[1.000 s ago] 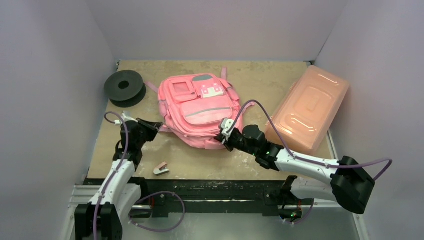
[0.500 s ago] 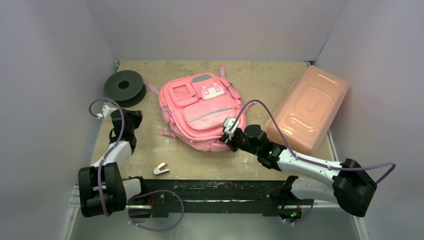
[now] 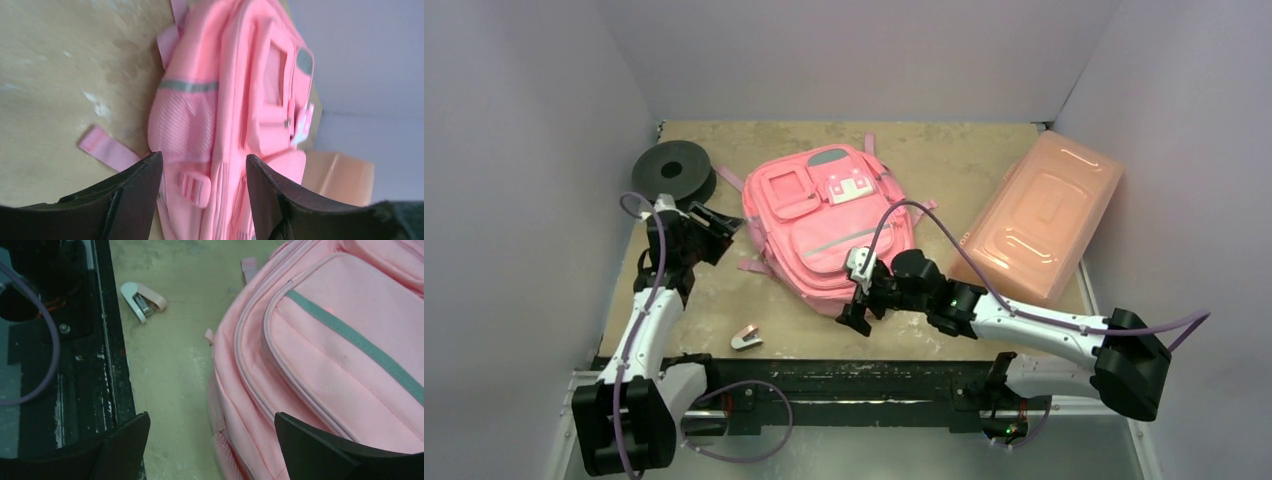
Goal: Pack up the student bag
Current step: Zip the student bag at the center of the board, then adjust the student bag at the center of the board.
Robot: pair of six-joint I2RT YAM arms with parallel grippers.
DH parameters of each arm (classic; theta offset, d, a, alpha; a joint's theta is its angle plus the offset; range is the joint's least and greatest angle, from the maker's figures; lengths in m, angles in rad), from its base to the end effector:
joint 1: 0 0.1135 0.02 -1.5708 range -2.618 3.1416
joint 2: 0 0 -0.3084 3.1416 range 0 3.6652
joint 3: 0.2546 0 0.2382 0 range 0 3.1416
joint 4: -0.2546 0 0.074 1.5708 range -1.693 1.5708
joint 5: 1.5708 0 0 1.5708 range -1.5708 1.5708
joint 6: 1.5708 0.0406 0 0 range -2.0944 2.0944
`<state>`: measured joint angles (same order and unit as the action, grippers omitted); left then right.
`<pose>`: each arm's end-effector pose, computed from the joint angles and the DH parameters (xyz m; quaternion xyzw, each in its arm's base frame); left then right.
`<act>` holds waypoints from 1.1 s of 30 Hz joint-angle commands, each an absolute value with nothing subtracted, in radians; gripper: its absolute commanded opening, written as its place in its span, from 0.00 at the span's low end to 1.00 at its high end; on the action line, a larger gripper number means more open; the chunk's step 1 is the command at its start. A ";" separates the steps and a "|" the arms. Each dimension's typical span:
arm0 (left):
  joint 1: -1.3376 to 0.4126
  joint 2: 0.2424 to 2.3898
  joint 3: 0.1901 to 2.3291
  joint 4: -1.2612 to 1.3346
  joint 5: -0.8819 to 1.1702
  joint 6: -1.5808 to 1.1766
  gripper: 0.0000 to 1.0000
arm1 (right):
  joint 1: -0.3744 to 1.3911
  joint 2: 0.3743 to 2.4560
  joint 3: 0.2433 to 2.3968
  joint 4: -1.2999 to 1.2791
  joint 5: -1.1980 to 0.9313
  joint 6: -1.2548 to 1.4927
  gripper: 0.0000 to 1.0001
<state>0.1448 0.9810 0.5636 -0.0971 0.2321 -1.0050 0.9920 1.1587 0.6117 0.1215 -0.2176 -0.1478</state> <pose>0.1818 0.0171 0.2753 -0.4175 0.7517 -0.2996 0.4133 0.1174 0.1957 0.2805 -0.5003 0.6717 0.3039 0.4540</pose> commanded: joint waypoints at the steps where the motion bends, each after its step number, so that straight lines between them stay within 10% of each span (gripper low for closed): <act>1: 0.025 0.982 0.575 -0.221 0.442 -0.909 0.61 | 0.990 1.160 0.744 0.086 -0.164 0.071 0.99; 12: -0.315 1.073 0.558 -0.167 0.202 -0.893 0.57 | 0.732 1.381 1.048 -0.242 0.129 0.286 0.99; 23: -0.172 1.424 0.811 -0.270 0.166 -0.737 0.51 | 0.953 1.532 0.910 -0.063 -0.008 0.392 0.85; 33: -0.117 1.237 0.777 -0.383 0.172 -0.731 0.60 | 0.938 1.456 1.029 -0.161 0.063 0.229 0.92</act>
